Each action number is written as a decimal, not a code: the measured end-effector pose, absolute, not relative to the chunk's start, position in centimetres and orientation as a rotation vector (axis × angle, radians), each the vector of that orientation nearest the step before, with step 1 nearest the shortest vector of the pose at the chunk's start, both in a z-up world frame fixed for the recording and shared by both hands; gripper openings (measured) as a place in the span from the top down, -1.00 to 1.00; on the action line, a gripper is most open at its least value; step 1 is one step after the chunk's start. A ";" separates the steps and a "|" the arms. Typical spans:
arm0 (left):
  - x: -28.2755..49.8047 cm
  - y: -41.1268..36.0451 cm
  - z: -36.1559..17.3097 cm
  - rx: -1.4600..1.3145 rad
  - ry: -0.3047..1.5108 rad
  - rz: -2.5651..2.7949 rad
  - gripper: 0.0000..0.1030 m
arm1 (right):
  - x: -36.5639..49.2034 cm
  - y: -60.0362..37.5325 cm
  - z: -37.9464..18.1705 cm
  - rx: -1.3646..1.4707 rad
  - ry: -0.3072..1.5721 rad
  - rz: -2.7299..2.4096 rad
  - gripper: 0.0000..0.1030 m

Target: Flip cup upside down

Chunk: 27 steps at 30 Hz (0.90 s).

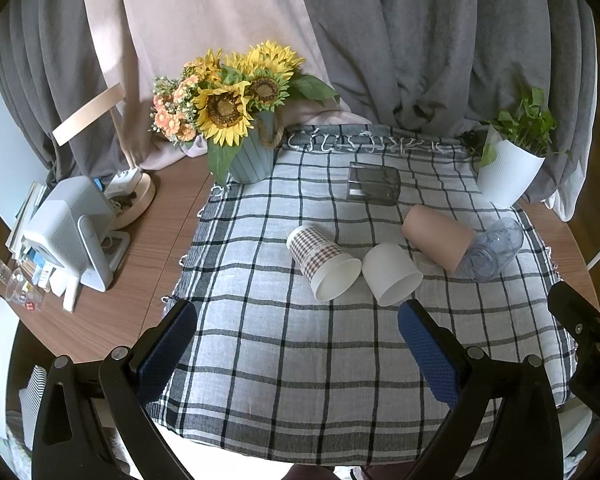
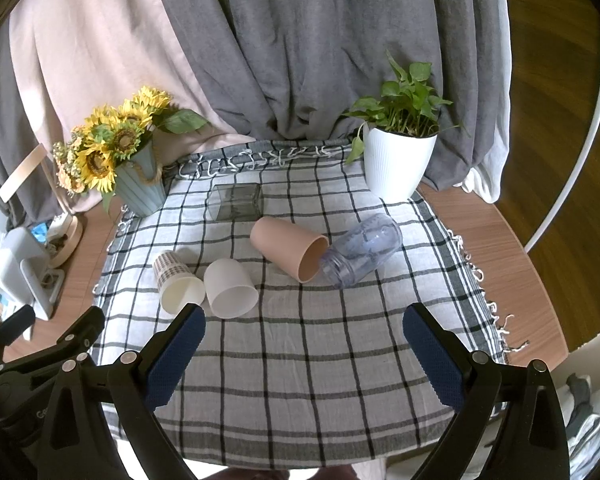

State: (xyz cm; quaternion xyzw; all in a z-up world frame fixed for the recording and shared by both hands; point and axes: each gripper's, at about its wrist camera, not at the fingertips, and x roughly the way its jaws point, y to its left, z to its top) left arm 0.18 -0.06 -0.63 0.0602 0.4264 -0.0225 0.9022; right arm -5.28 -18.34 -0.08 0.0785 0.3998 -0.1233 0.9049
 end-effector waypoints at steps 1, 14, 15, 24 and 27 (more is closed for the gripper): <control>0.2 -0.1 -0.6 0.124 0.882 -0.046 -0.99 | -5.3 -18.3 -0.1 0.163 0.825 -0.254 -0.94; 0.2 -0.1 -0.6 0.124 0.883 -0.046 -0.99 | -5.2 -18.4 -0.1 0.162 0.825 -0.254 -0.94; 0.2 -0.1 -0.7 0.123 0.883 -0.046 -0.99 | -5.2 -18.4 -0.1 0.162 0.825 -0.255 -0.94; 0.3 -0.1 -0.7 0.123 0.883 -0.047 -0.99 | -5.1 -18.4 0.0 0.162 0.825 -0.254 -0.94; 0.2 -0.1 -0.6 0.124 0.883 -0.047 -0.99 | -5.1 -18.4 0.0 0.163 0.826 -0.254 -0.94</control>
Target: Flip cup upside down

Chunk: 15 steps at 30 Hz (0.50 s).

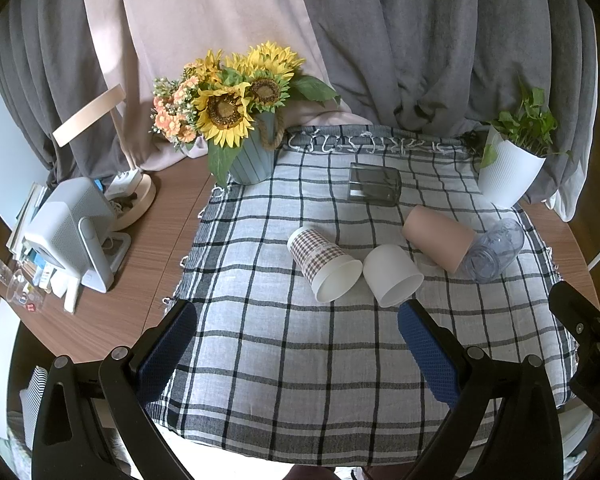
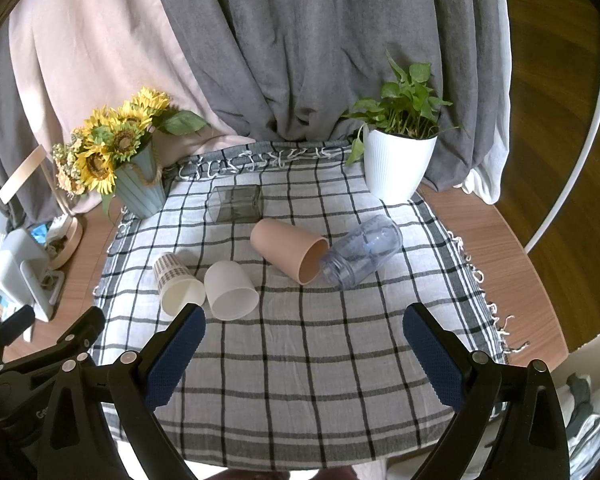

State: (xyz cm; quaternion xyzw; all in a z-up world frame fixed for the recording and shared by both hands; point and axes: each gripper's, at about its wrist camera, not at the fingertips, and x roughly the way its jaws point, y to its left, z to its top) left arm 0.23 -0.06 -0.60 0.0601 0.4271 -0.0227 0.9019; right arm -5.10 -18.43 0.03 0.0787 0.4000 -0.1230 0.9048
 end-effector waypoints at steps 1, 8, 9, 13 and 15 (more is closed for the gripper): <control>0.2 0.0 -0.6 0.124 0.884 -0.048 -0.99 | -5.0 -18.4 0.1 0.163 0.827 -0.254 -0.94; 0.2 -0.1 -0.6 0.124 0.883 -0.047 -0.99 | -5.0 -18.4 0.0 0.163 0.825 -0.254 -0.94; 0.2 -0.1 -0.6 0.124 0.883 -0.048 -0.99 | -5.1 -18.5 -0.1 0.163 0.826 -0.254 -0.94; 0.3 0.0 -0.7 0.126 0.881 -0.047 -0.99 | -5.0 -18.5 -0.2 0.163 0.825 -0.254 -0.94; 0.3 0.0 -0.7 0.124 0.882 -0.047 -0.99 | -5.0 -18.5 -0.2 0.163 0.825 -0.253 -0.94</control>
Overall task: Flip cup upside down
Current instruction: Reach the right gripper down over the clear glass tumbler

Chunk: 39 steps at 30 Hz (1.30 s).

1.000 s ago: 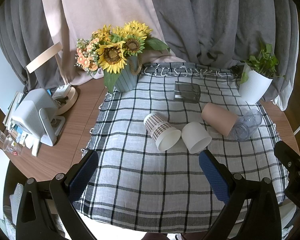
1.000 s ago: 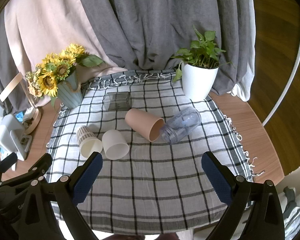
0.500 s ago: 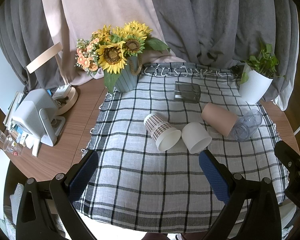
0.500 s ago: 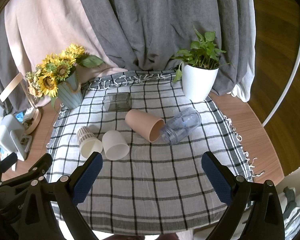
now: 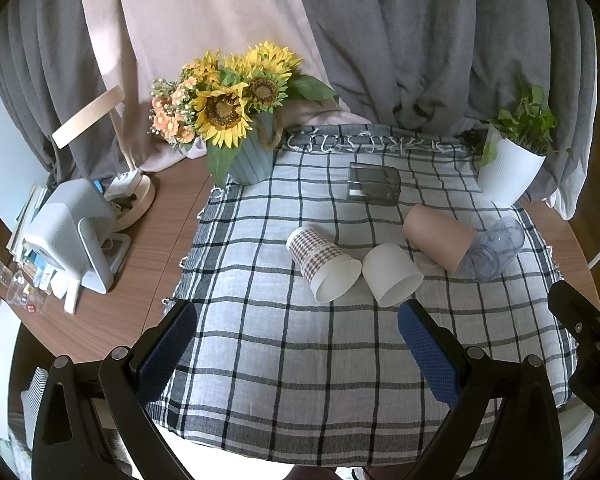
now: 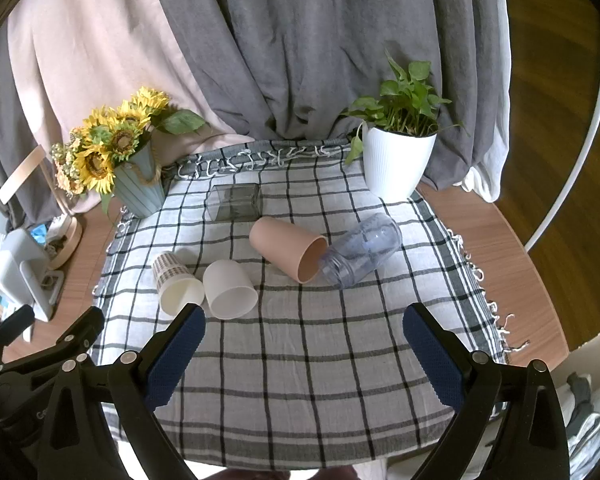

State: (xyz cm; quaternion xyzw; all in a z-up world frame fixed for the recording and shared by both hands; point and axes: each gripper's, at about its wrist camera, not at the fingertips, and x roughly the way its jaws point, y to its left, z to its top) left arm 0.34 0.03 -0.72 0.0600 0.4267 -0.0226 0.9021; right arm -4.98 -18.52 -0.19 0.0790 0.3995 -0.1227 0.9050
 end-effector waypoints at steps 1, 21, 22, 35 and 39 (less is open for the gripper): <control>0.3 0.0 -0.7 0.125 0.883 -0.047 -0.99 | -5.0 -18.6 -0.2 0.164 0.825 -0.253 -0.94; 6.1 0.3 -2.7 0.031 0.996 0.174 -0.99 | 2.5 -19.7 -1.9 0.108 0.915 -0.117 -0.94; 6.9 0.2 -2.9 0.012 1.009 0.190 -0.99 | 3.7 -19.7 -2.0 0.095 0.934 -0.086 -0.94; 14.1 -0.5 -6.3 -0.134 1.127 0.436 -0.99 | 17.8 -18.5 -4.0 -0.179 1.151 0.227 -0.94; 16.3 -0.8 -7.5 -0.151 1.158 0.481 -0.99 | 21.5 -17.0 -5.3 -0.307 1.228 0.299 -0.93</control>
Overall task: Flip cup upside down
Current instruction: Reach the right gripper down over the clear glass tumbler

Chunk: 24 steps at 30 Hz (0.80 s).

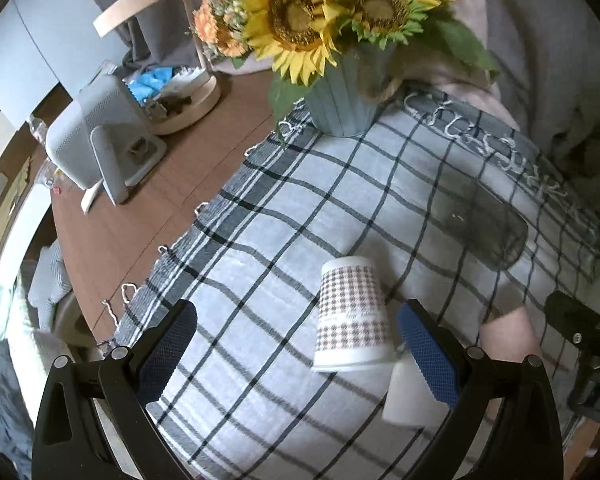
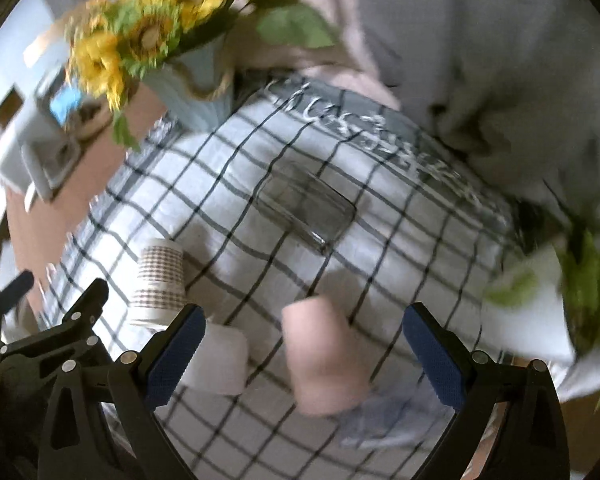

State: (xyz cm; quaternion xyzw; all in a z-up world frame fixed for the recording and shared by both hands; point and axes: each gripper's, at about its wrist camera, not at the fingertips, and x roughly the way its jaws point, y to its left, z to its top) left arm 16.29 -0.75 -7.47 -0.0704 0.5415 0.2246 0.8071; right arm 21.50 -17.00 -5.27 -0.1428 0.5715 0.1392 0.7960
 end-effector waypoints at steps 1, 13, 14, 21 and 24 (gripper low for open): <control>16.8 -0.7 -7.7 -0.152 1.161 0.505 -0.99 | 22.3 -16.6 -5.7 -0.341 1.239 0.310 -0.93; 21.8 1.0 -11.6 -0.230 1.244 0.655 -0.99 | 31.1 -11.9 -12.3 -0.656 1.414 0.411 -0.93; 22.1 0.8 -11.8 -0.226 1.246 0.657 -0.99 | 31.6 -11.5 -12.7 -0.691 1.415 0.410 -0.93; 23.4 0.1 -12.8 -0.219 1.269 0.659 -0.99 | 33.7 -10.2 -15.7 -0.802 1.460 0.458 -0.93; 23.6 0.0 -13.2 -0.215 1.280 0.658 -0.99 | 34.2 -10.0 -16.6 -0.818 1.470 0.484 -0.92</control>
